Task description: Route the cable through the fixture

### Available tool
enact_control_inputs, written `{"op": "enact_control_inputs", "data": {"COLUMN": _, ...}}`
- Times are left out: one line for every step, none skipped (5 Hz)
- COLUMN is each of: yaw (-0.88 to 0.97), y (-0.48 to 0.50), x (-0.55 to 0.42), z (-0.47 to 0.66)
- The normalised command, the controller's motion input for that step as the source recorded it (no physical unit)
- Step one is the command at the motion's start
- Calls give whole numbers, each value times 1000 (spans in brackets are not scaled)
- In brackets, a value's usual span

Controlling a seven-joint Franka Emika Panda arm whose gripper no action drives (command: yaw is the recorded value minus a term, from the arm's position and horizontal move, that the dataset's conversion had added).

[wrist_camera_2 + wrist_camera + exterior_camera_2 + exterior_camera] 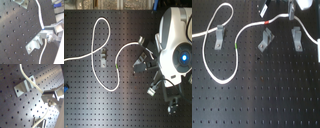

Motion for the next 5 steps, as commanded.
{"op": "enact_control_inputs", "data": {"yaw": 993, "y": 12, "x": -2, "z": 172}}
{"op": "enact_control_inputs", "data": {"yaw": 834, "y": -1, "x": 2, "z": 225}}
{"op": "enact_control_inputs", "data": {"yaw": 249, "y": -137, "x": 15, "z": 660}}
{"op": "enact_control_inputs", "data": {"yaw": 183, "y": -117, "x": 10, "z": 699}}
{"op": "enact_control_inputs", "data": {"yaw": 240, "y": -86, "x": 3, "z": 584}}
